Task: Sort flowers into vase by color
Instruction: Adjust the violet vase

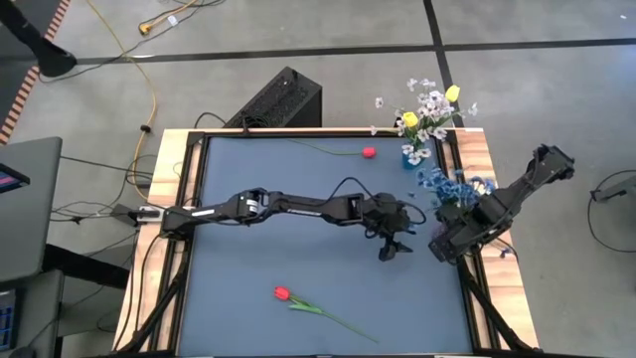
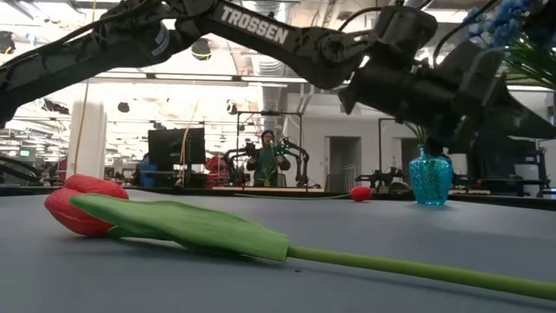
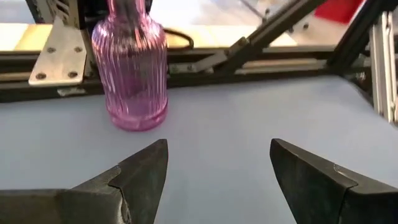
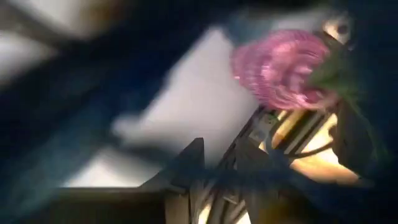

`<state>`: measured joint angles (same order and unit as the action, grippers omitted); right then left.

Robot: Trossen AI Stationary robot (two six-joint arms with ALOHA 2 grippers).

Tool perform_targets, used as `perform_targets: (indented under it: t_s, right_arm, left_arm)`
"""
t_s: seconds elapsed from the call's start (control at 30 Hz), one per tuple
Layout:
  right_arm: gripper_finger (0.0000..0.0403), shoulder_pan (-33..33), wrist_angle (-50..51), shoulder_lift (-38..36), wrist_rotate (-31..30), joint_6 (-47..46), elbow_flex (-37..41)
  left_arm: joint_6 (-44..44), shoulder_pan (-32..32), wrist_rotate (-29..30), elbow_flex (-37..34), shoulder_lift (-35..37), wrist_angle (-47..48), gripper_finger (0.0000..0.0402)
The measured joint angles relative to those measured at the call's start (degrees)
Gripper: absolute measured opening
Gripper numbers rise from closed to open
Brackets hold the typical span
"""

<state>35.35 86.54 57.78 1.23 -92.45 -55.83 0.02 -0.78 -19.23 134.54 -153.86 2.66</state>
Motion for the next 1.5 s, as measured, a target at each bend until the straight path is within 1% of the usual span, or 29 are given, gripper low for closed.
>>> perform_targets:
  t_s: [0.1, 0.2, 0.27, 0.37, 0.5, 0.63, 0.73, 0.83, 1.0, 1.17, 1.43, 1.5]
  right_arm:
    - [0.012, 0.9, 2.3, 0.0, -1.2, -11.0, 0.0]
    - [0.013, 2.0, 3.4, 0.0, -1.6, -18.8, 0.0]
    - [0.0142, 2.8, 3.2, 0.0, -3.0, -23.8, 0.4]
    - [0.0164, 4.3, 3.2, 0.3, -4.0, -29.2, 2.6]
    - [0.0202, 5.6, 3.4, 0.7, -4.7, -35.0, 7.1]
    - [0.0238, 5.3, 2.6, 0.8, -5.8, -36.7, 9.9]
    - [0.0249, 4.4, 2.9, 0.8, -7.3, -36.8, 10.2]
    - [0.025, 2.8, 3.0, 0.8, -9.0, -36.8, 10.2]
    - [0.0249, 1.3, 3.4, 0.8, -9.0, -36.5, 8.3]
    - [0.0249, 1.2, 3.5, 0.7, -9.0, -36.3, 5.0]
    - [0.0249, 1.4, 3.5, 0.7, -8.2, -36.9, 4.6]
    - [0.0249, 1.9, 3.5, 1.1, -7.5, -37.1, 3.3]
  left_arm:
    - [1.1, 0.0, 0.0, 0.0, 1.1, 3.5, 0.0271]
    - [1.0, 0.0, 0.0, 0.0, 2.3, 6.8, 0.0271]
    - [0.9, 0.0, 0.0, 0.0, 2.8, 9.3, 0.0271]
    - [0.8, 0.0, 0.0, 0.0, 2.9, 12.4, 0.0271]
    - [-0.6, 0.0, 0.0, 0.0, 2.9, 13.9, 0.0271]
    - [-1.2, 0.1, -0.6, 0.0, 2.9, 16.2, 0.0271]
    - [-0.4, 0.1, -0.7, 0.0, 2.9, 17.3, 0.0271]
    - [-0.3, 0.1, -0.7, 0.0, 2.9, 18.3, 0.0271]
    - [-0.2, 0.1, -1.3, 0.0, 2.9, 19.7, 0.0271]
    - [-0.2, 0.1, -1.3, 0.0, 2.9, 20.1, 0.0271]
    - [-0.2, 0.1, -1.3, 0.0, 2.9, 20.6, 0.0271]
    - [-0.2, 0.1, -1.3, 0.0, 2.9, 21.2, 0.0271]
